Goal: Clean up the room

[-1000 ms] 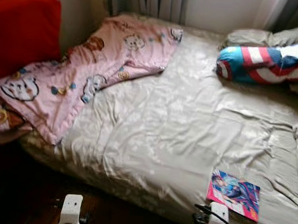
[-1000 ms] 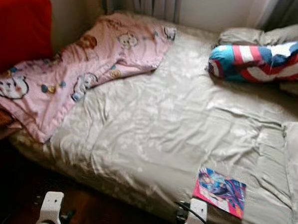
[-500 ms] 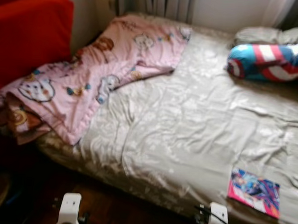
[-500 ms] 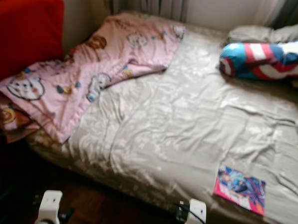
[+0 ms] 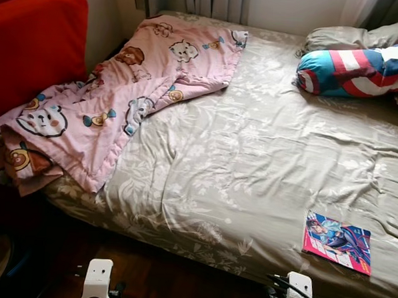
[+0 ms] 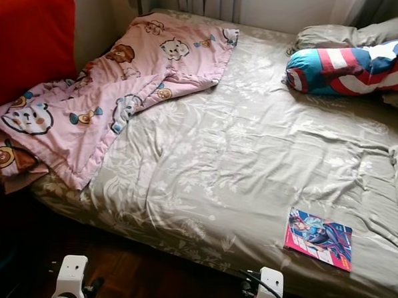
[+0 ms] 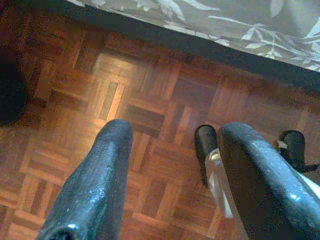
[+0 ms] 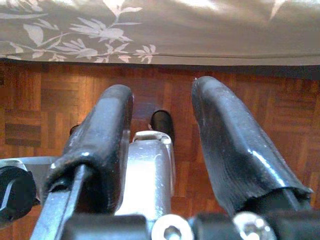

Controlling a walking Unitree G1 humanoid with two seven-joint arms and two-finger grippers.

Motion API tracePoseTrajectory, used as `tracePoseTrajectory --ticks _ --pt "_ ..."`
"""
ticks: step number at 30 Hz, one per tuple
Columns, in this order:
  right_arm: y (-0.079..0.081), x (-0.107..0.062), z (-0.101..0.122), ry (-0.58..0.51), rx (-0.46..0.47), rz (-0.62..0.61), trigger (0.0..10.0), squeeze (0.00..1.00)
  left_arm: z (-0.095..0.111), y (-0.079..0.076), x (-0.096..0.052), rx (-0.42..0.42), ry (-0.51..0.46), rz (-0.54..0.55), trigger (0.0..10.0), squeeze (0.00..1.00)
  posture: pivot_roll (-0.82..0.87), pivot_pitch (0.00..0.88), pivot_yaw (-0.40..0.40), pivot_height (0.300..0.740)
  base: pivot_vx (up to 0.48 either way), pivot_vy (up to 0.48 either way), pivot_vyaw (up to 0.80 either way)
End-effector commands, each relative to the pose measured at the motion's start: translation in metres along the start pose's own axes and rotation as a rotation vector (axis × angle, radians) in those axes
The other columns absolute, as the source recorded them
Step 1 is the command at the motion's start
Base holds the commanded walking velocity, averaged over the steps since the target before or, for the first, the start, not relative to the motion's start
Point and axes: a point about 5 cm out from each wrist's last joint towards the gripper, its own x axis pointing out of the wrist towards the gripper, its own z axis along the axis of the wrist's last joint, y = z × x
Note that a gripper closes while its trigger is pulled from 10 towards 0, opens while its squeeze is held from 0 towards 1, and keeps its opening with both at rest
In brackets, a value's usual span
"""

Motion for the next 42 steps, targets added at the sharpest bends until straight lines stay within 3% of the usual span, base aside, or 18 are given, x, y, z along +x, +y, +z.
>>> tracePoseTrajectory --ticks 1,42 --pt "-0.0023 -0.0019 -0.0068 0.026 0.005 -0.012 10.0 0.00 -0.0117 0.0037 -0.0036 0.006 0.047 0.011 10.0 0.00 0.02 0.179 -0.014 0.740 0.000 0.439 0.00" --pt "0.0001 -0.0030 -0.0125 0.046 -0.004 -0.010 10.0 0.00 -0.0145 0.0076 -0.0054 0.022 0.052 0.005 10.0 0.00 0.02 0.076 0.014 0.740 0.000 0.476 0.00"
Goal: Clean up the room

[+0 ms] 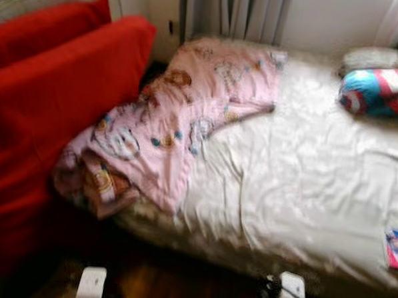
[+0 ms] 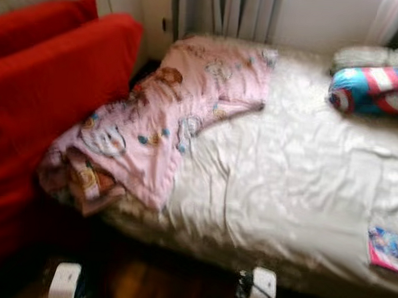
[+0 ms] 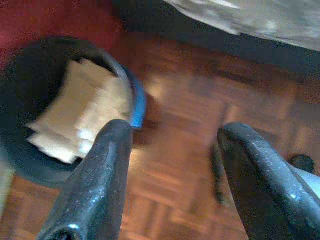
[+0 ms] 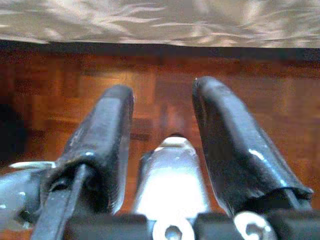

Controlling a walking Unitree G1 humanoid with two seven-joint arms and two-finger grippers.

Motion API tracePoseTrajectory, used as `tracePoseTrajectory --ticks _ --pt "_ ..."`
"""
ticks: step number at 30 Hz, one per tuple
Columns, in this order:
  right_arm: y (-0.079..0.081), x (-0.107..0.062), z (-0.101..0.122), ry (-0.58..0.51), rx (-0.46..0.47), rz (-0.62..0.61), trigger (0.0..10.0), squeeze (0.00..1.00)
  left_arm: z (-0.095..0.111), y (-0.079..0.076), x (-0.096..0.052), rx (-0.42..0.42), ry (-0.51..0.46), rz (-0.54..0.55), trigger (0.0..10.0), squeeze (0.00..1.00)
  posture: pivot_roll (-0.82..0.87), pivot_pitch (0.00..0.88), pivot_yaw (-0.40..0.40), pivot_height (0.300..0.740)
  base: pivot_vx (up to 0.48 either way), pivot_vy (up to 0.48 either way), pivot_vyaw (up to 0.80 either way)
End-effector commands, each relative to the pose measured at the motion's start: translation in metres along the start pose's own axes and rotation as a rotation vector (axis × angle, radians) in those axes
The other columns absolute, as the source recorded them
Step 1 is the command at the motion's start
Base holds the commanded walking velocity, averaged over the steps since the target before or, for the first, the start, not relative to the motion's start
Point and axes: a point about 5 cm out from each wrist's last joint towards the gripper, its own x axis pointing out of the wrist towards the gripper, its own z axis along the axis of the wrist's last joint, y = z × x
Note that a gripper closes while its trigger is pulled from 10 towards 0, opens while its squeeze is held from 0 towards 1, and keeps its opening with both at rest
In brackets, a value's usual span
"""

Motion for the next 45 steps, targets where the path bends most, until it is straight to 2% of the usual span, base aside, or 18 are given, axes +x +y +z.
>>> tracePoseTrajectory --ticks 1,10,27,40,45 --pt "-0.0104 -0.0032 -0.0063 0.021 0.001 -0.030 10.0 0.00 -0.0072 -0.0044 -0.0014 -0.004 0.030 -0.012 10.0 0.00 0.02 0.084 0.015 0.740 0.000 0.454 0.00" --pt "-0.0084 -0.0022 -0.0030 0.010 -0.008 -0.015 10.0 0.00 -0.0042 -0.0026 -0.0006 -0.001 0.021 -0.008 10.0 0.00 0.03 0.128 0.018 0.740 0.000 0.040 0.15" --pt "-0.0077 -0.0018 -0.0030 0.013 0.003 -0.020 10.0 0.00 -0.0028 -0.0061 0.0001 -0.015 0.013 -0.014 10.0 0.00 0.03 0.162 0.012 0.740 0.000 0.000 0.79" --pt "-0.0086 -0.0022 -0.0031 0.005 0.020 -0.031 10.0 0.00 -0.0051 -0.0097 -0.0004 0.000 0.019 -0.025 10.0 0.00 0.03 0.167 0.008 0.740 0.000 0.000 0.00" --pt "-0.0090 -0.0020 -0.0020 0.007 -0.011 -0.020 10.0 0.00 -0.0056 -0.0117 -0.0004 0.002 0.019 -0.031 10.0 0.00 0.03 0.170 0.004 0.740 0.000 -0.205 0.00"
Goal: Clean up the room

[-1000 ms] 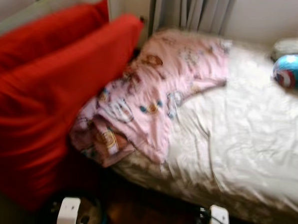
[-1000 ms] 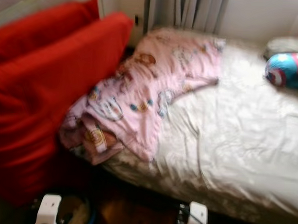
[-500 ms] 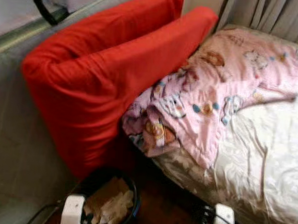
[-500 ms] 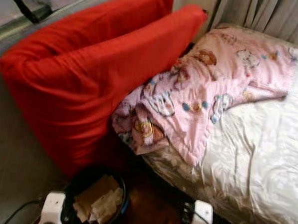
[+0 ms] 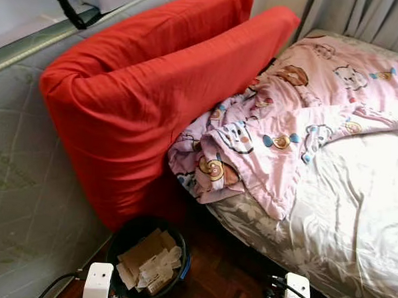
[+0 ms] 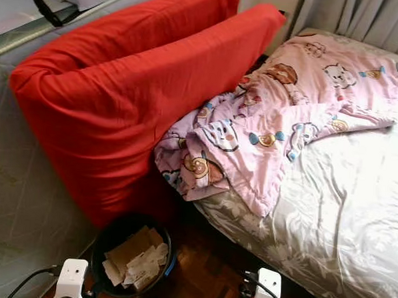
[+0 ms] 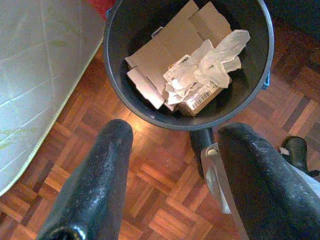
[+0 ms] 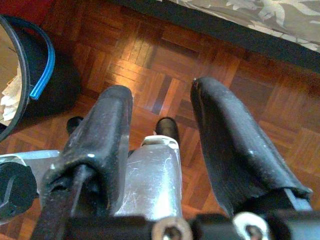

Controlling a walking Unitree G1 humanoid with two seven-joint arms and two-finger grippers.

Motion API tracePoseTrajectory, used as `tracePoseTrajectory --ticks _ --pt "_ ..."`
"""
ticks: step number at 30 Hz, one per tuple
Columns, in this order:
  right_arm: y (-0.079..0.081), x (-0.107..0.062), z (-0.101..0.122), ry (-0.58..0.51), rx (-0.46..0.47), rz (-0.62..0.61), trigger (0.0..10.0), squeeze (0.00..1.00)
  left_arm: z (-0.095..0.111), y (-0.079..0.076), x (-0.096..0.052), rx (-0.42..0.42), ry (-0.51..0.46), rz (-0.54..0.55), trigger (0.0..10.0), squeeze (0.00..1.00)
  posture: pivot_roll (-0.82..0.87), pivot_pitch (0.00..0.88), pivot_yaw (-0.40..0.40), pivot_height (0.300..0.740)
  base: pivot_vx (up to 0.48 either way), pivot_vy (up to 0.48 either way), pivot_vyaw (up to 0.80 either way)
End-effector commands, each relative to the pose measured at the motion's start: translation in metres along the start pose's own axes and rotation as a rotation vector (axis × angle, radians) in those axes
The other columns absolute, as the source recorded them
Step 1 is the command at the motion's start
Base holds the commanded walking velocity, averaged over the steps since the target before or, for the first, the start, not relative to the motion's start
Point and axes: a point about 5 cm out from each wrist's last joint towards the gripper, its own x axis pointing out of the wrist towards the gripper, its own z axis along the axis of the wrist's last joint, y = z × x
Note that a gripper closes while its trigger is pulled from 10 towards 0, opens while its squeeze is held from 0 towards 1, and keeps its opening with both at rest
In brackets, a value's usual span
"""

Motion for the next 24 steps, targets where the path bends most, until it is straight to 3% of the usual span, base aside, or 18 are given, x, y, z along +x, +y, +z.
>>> tracePoseTrajectory --ticks 1,11,24 --pt "-0.0014 -0.0013 -0.0041 0.011 -0.005 -0.001 10.0 0.00 -0.0093 0.0011 -0.0029 0.004 0.033 0.000 10.0 0.00 0.03 0.170 0.003 0.740 0.000 -0.315 0.55" --pt "-0.0016 -0.0013 -0.0036 0.011 -0.008 0.007 10.0 0.00 -0.0104 -0.0005 -0.0031 -0.005 0.035 0.001 10.0 0.00 0.03 0.169 -0.002 0.740 0.000 -0.319 0.80" --pt "-0.0016 -0.0014 -0.0045 0.011 0.011 -0.007 10.0 0.00 -0.0112 0.0015 -0.0036 0.004 0.038 0.006 10.0 0.00 0.03 0.168 0.001 0.740 0.000 -0.021 0.00"
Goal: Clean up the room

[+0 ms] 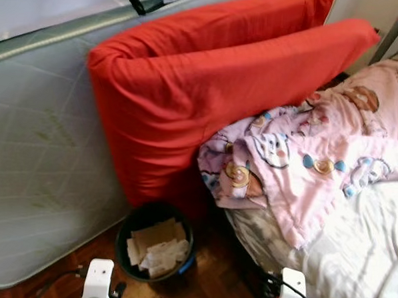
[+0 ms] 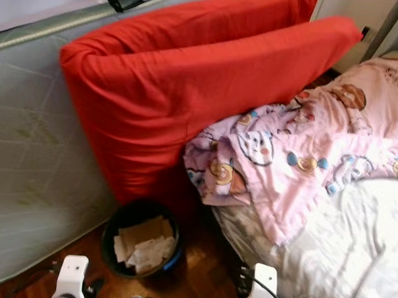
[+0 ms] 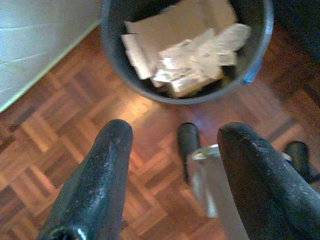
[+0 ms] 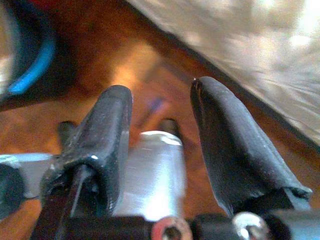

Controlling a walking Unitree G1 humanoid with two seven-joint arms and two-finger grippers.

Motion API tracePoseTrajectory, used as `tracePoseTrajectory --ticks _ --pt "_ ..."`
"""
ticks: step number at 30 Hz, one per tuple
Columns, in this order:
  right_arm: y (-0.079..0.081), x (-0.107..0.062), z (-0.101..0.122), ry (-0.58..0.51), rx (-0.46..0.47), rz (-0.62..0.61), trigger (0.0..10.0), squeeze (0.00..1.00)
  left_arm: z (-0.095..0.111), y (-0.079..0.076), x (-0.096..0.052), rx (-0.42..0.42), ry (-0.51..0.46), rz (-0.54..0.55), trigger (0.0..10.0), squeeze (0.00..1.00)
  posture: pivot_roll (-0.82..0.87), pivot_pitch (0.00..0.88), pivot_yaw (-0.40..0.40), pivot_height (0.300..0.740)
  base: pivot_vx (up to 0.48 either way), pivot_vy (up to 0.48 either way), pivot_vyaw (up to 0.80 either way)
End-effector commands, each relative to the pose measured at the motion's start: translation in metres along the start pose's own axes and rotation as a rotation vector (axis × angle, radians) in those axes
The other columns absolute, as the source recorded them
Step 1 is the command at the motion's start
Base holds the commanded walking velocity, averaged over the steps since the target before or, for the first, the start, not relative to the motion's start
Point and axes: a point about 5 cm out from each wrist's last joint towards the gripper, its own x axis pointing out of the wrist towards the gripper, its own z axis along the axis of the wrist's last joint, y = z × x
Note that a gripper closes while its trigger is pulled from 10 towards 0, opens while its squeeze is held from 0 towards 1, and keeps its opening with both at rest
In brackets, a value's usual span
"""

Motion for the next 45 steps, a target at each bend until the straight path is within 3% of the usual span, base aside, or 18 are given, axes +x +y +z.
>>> tracePoseTrajectory --ticks 1,10,31,45 --pt "0.0041 -0.0001 -0.0029 0.007 0.016 0.005 10.0 0.00 -0.0126 0.0054 -0.0045 0.007 0.045 0.012 10.0 0.00 0.03 0.168 0.001 0.740 0.000 -0.270 0.00" --pt "0.0037 -0.0001 -0.0025 0.000 0.022 -0.003 10.0 0.00 -0.0120 0.0043 -0.0041 0.008 0.044 0.008 10.0 0.00 0.03 0.166 0.000 0.740 0.000 -0.337 0.00" --pt "0.0030 -0.0004 -0.0036 0.008 0.023 -0.006 10.0 0.00 -0.0087 0.0054 -0.0035 -0.015 0.022 0.011 10.0 0.00 0.03 0.159 0.000 0.740 0.000 0.000 0.00" --pt "0.0034 -0.0001 -0.0024 0.001 0.024 0.000 10.0 0.00 -0.0093 0.0040 -0.0037 -0.014 0.021 0.007 10.0 0.00 0.03 0.164 -0.003 0.740 0.279 0.000 -0.53"
